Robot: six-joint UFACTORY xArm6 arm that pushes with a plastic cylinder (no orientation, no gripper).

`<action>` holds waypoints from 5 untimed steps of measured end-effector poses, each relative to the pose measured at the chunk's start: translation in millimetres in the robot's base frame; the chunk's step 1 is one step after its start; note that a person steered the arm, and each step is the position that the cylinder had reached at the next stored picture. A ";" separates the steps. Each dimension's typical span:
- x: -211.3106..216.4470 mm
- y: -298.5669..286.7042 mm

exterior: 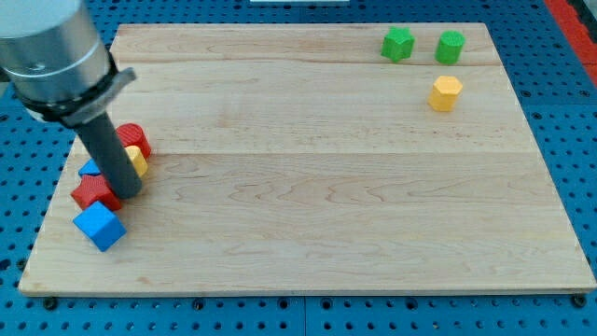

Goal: Move yellow heart closer to yellow hexagon

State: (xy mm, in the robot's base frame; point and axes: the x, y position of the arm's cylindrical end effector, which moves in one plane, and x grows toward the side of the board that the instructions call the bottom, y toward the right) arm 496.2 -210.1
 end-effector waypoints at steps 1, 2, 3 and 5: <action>-3.9 -16.6; -7.7 -12.2; -19.0 0.7; -56.1 -3.2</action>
State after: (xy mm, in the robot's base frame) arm 440.1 -213.3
